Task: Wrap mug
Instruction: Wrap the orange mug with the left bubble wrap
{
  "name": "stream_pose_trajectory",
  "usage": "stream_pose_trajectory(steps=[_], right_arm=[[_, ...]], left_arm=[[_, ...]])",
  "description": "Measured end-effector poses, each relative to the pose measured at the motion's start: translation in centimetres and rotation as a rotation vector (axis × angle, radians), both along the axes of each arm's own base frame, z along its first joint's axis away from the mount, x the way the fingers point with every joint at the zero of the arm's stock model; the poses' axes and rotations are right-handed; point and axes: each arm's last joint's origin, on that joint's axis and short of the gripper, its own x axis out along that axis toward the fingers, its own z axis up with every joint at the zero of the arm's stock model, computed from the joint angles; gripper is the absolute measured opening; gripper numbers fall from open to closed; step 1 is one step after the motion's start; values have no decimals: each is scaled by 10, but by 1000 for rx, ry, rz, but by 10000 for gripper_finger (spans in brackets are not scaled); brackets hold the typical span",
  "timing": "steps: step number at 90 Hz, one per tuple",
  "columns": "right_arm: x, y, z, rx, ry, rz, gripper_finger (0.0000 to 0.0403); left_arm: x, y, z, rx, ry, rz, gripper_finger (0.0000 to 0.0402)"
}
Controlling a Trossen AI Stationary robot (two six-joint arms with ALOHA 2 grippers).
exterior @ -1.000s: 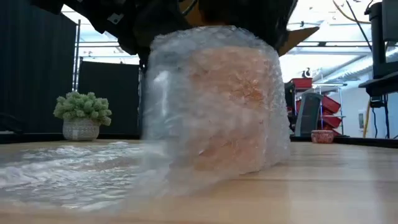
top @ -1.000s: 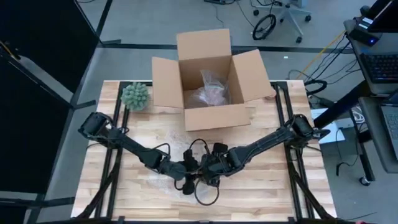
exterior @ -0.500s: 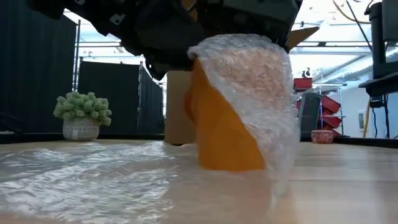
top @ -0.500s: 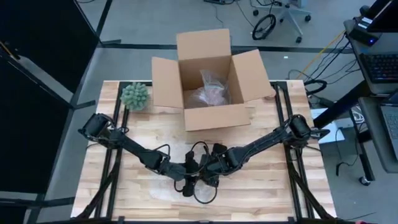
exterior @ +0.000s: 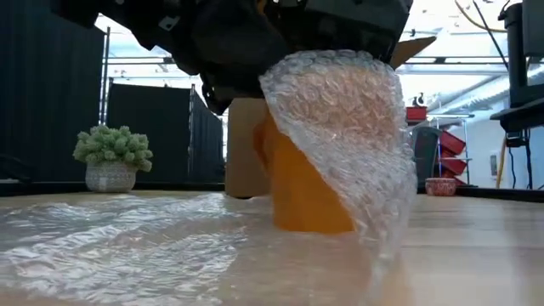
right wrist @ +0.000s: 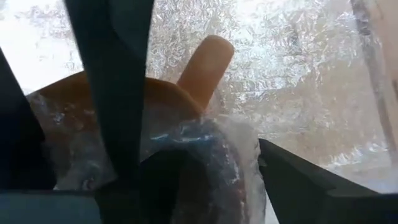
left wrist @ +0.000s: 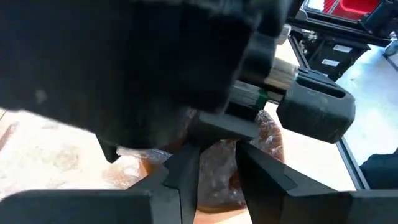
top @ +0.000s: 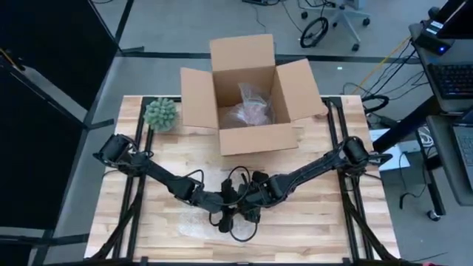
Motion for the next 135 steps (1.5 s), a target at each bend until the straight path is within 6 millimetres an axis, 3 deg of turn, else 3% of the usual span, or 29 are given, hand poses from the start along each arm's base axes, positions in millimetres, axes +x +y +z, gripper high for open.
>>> stream_pose_trajectory(steps=[18,38,48,71,85,101,135], right_arm=[[0,-2,0,23,13,14,28],[0,-2,1,22,14,7,25],[0,-2,0,6,11,15,62],[0,-1,0,27,16,23,227],[-2,-4,9,35,5,35,294],[-7,-6,29,46,-41,51,322],[-19,-17,51,35,-28,30,325]], left_arm=[[1,-1,1,-9,-9,-11,95],[1,-1,1,-10,-11,-12,95],[1,-1,0,-7,-9,-9,95],[1,-1,0,-6,-8,-9,95],[1,-1,0,-5,-8,-8,95],[1,-1,0,-5,-7,-7,95],[1,-1,0,-6,-8,-6,95]])
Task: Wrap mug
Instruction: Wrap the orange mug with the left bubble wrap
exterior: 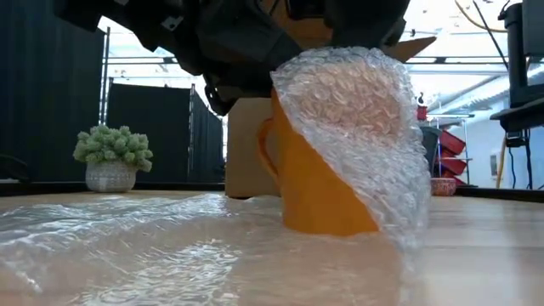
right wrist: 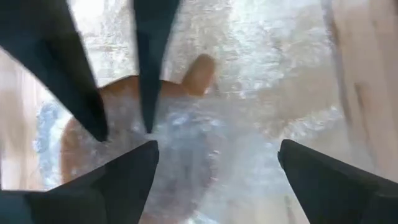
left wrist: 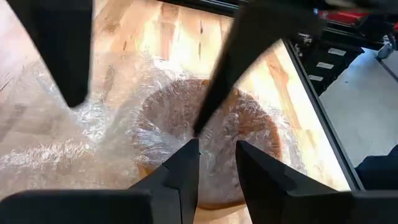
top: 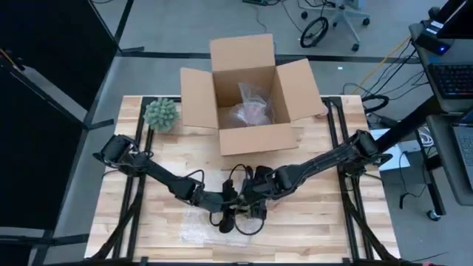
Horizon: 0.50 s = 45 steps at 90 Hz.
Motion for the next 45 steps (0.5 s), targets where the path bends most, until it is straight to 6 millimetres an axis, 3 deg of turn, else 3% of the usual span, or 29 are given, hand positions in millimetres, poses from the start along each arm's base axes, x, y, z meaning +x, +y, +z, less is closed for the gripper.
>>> stream_pose_trajectory(steps=[14,27,37,45], right_arm=[[3,-3,-6,-8,23,-9,325],[13,-1,-37,-33,89,-8,315],[20,2,-57,-42,123,-13,284],[22,3,-66,-39,143,-9,237]], left_arm=[[0,0,0,0,0,0,95],[0,0,0,0,-1,1,95],[0,0,0,-2,-5,1,95],[0,0,0,-1,-6,1,95]])
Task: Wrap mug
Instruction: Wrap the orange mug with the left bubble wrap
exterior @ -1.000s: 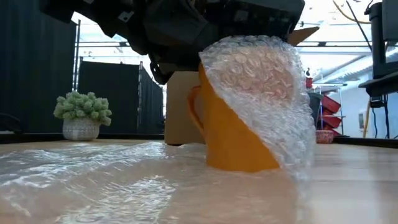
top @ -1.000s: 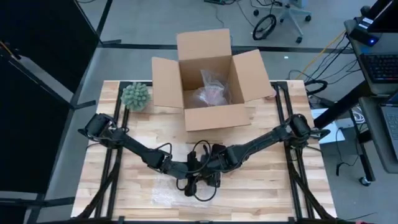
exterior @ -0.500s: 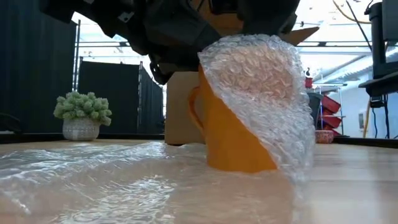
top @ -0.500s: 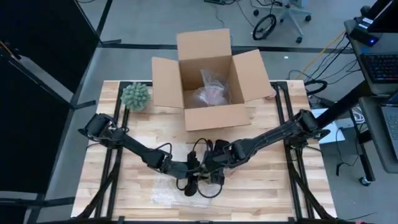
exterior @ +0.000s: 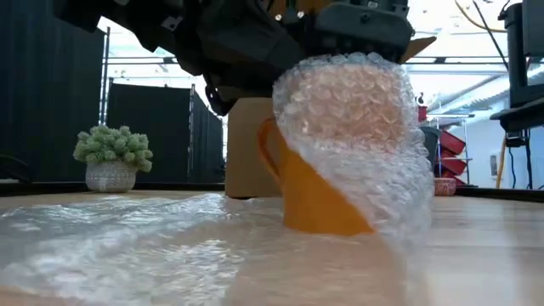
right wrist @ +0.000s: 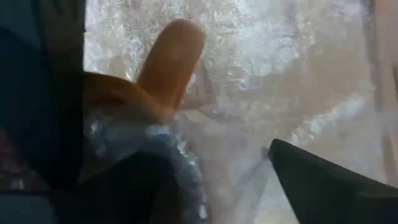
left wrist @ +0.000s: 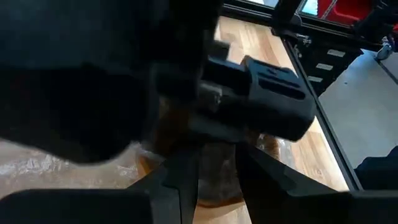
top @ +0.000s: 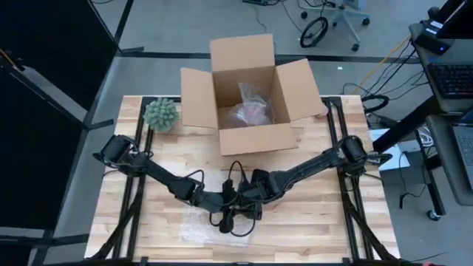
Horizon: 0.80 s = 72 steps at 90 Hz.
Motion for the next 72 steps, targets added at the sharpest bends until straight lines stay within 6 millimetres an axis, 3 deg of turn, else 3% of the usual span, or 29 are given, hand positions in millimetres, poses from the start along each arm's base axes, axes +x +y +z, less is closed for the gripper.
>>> stream_pose_trajectory(steps=[19,25,33,53,72], right_arm=[[1,1,1,15,-22,20,40],[2,1,2,33,-21,31,24],[2,1,2,35,-22,43,57],[-2,-4,15,80,-21,43,223],[-13,-13,63,113,-104,59,324]], left_arm=[[0,0,0,-3,-4,-3,95],[0,-1,0,-7,-6,-3,95],[0,0,0,-3,-2,-3,95],[0,0,0,-3,0,-2,95],[0,0,0,0,4,-2,95]])
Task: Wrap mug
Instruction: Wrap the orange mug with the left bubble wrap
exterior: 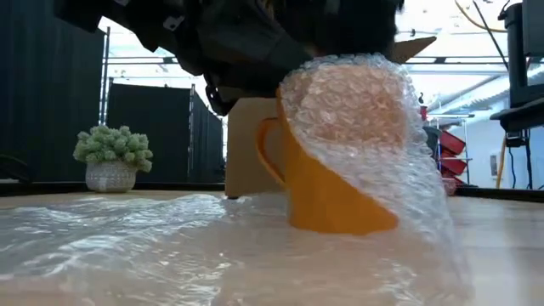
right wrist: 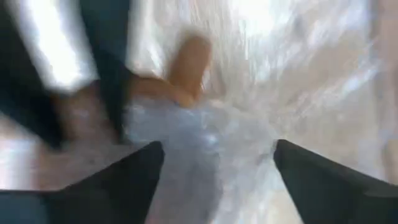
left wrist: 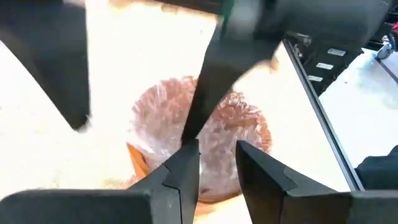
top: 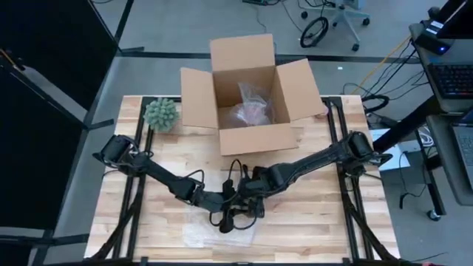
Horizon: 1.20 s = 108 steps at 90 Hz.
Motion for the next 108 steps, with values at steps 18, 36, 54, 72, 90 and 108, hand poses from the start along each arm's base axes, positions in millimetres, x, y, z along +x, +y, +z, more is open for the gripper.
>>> stream_pose_trajectory(steps=[18,36,54,72,90,108], right_arm=[[-17,-6,35,-41,-77,-3,349],[-28,7,48,-50,-120,28,349],[-25,40,30,-42,-142,93,342],[-34,61,26,-157,-177,101,341],[-33,76,26,-124,-234,117,341],[-31,83,16,-140,-233,102,341]], left_arm=[[0,0,0,0,0,0,95],[0,0,0,-1,1,1,95],[0,0,0,-1,0,1,95],[0,0,1,-5,-8,1,95],[0,0,4,-11,-20,-1,95],[-3,1,14,-5,-31,-8,95]])
